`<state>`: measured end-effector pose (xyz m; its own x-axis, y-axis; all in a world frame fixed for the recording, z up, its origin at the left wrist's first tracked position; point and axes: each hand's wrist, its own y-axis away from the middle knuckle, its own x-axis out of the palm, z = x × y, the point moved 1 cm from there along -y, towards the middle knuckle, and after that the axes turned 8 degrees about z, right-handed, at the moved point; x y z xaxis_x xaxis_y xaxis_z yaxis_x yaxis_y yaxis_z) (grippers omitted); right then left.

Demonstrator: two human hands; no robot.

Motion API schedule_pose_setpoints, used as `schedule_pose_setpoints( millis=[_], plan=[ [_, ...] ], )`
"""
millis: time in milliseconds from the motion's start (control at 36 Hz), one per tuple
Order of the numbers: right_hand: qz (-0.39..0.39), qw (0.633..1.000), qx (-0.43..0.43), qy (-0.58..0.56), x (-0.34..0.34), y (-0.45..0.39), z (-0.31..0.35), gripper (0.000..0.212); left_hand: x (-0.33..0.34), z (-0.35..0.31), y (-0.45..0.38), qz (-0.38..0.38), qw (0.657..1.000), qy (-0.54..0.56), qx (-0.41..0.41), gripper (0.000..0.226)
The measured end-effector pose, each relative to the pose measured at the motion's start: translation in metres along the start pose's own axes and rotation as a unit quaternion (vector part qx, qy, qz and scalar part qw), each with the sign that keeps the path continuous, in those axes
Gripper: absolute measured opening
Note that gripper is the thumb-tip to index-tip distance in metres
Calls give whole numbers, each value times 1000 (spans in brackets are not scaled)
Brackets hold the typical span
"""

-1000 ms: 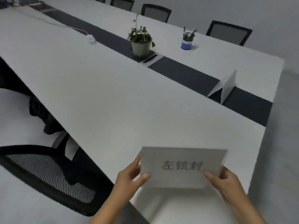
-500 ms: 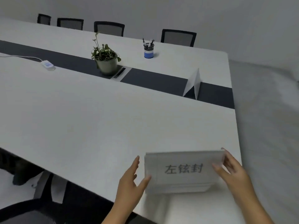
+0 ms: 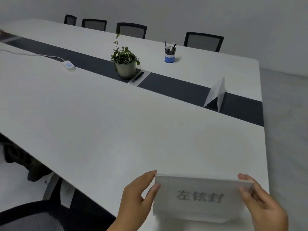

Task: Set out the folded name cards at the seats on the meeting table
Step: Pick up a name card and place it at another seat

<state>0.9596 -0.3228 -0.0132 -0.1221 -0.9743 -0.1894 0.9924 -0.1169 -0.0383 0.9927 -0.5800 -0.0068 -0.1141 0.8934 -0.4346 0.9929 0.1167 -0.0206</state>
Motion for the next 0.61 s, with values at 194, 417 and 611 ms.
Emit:
schedule_pose_setpoints(
  millis=[194, 417, 611],
  plan=[
    [16, 999, -29, -2, 25, -7, 43, 30, -35, -12, -5, -89, 993, 72, 37, 33],
    [36, 995, -79, 56, 130, -15, 88, 37, -115, 9, -40, -167, 980, 97, 36, 30],
    [76, 989, -20, 126, 249, -4, 62, 53, -178, 74, -76, -122, 988, 88, -43, 46]
  ],
)
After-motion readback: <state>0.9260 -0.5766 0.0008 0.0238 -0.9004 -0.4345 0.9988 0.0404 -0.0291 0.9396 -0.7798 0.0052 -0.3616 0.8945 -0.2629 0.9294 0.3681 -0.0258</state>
